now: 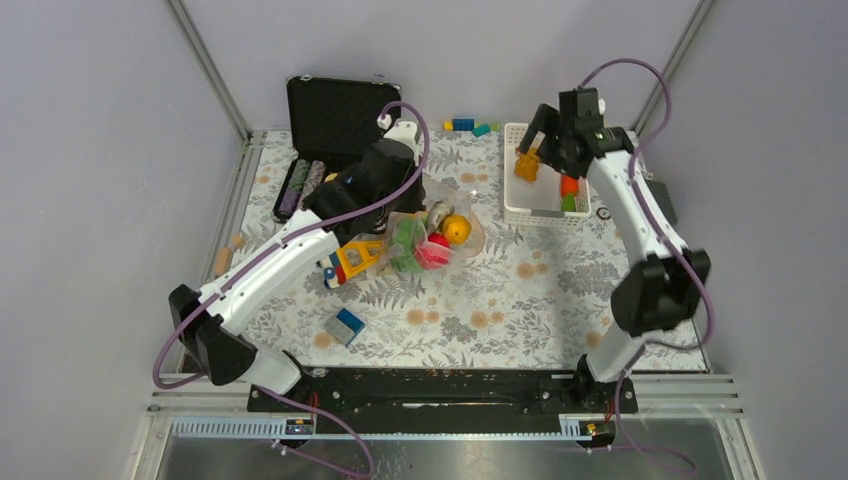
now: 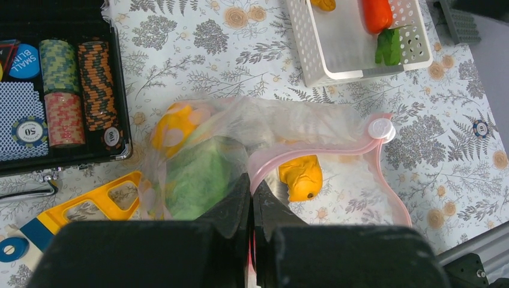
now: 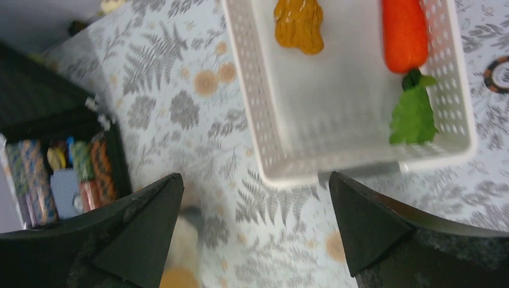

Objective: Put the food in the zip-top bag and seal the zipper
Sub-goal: Pick up the fake vegetable from the bin, then place the fake vegetable in the zipper food storage bag.

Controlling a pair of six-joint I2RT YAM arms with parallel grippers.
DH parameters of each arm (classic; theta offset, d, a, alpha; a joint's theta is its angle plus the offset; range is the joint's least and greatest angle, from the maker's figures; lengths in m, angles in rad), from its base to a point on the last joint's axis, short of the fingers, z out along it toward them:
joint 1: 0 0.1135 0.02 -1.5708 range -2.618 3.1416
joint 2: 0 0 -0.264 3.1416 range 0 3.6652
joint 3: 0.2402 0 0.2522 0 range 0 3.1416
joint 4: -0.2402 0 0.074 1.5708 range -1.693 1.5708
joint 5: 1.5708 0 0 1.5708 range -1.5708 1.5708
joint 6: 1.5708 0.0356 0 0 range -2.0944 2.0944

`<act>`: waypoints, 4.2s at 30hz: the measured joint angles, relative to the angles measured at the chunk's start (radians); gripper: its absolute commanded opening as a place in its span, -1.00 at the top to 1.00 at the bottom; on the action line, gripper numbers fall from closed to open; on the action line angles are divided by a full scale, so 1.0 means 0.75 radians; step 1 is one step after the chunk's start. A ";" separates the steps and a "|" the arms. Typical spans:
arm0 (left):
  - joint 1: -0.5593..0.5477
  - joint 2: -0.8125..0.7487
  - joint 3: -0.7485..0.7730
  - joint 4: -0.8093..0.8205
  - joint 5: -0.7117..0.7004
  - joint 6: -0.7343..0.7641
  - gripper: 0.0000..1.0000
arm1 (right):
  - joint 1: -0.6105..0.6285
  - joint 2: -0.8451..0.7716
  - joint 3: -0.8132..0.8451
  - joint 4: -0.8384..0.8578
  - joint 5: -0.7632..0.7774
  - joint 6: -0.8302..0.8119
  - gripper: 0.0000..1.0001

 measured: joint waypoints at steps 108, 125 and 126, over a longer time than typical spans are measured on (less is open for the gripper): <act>0.111 0.053 -0.013 -0.002 0.086 0.010 1.00 | 0.484 -0.544 -0.584 0.722 -0.641 -0.218 0.77; 0.102 -0.039 -0.167 0.037 0.179 -0.036 1.00 | 0.743 -0.424 -0.676 0.445 -0.260 -0.250 0.79; 0.097 -0.042 -0.169 0.042 0.182 -0.036 1.00 | 0.755 -0.416 -0.668 0.430 -0.216 -0.231 0.79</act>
